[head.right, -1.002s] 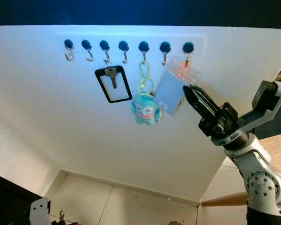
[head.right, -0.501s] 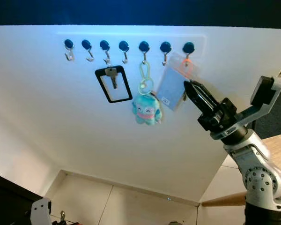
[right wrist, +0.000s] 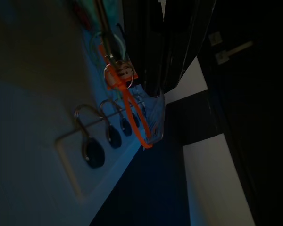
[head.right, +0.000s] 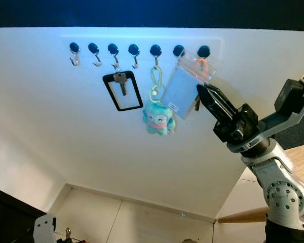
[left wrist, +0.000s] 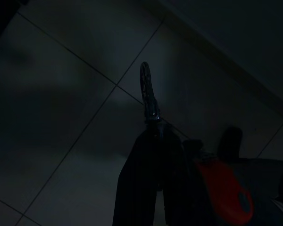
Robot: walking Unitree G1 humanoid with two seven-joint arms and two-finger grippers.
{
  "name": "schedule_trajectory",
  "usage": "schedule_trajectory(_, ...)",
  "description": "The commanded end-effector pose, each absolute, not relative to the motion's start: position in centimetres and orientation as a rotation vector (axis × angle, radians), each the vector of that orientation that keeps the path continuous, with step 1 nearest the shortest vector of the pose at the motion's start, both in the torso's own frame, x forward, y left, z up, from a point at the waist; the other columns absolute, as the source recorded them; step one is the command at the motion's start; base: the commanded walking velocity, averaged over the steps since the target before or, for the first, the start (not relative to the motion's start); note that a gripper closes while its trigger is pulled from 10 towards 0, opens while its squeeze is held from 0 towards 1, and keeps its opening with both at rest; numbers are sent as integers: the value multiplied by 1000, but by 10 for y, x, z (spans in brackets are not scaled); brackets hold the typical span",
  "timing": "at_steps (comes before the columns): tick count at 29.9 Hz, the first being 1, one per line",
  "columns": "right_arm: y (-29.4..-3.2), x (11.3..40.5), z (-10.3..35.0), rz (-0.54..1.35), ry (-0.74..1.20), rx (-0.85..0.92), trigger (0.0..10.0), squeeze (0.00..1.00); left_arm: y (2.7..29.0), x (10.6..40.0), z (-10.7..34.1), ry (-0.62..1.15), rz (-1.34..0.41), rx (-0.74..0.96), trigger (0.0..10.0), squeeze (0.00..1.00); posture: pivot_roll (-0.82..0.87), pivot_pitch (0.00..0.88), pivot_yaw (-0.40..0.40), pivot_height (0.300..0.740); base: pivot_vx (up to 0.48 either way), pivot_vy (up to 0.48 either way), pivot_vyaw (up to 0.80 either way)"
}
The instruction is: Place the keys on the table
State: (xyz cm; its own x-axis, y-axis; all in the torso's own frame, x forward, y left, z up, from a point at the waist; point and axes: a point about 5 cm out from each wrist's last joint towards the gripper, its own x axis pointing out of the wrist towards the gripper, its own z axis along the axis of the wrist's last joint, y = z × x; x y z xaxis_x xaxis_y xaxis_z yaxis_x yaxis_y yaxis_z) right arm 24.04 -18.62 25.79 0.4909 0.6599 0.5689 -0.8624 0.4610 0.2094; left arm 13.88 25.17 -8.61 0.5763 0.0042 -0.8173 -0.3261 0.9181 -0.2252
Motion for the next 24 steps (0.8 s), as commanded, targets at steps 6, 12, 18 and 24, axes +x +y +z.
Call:
schedule_trajectory(6,-180,245,225,930,-243,387,0,0,249,133,-89,962,197,-374,10000,0,-174,62,96,740,0,0,0)
schedule_trajectory(12,-174,241,203,968,-121,330,0,0,248,134,-89,958,195,-376,10000,0,-179,64,99,740,0,0,0)
schedule_trajectory(18,-159,229,197,1077,-70,255,10000,0,249,137,-88,943,204,-386,10000,0,-177,66,99,740,0,0,0)
schedule_trajectory(24,-152,228,191,1092,-47,234,10000,0,251,136,-87,936,227,-398,10000,0,-178,71,100,740,0,0,0)
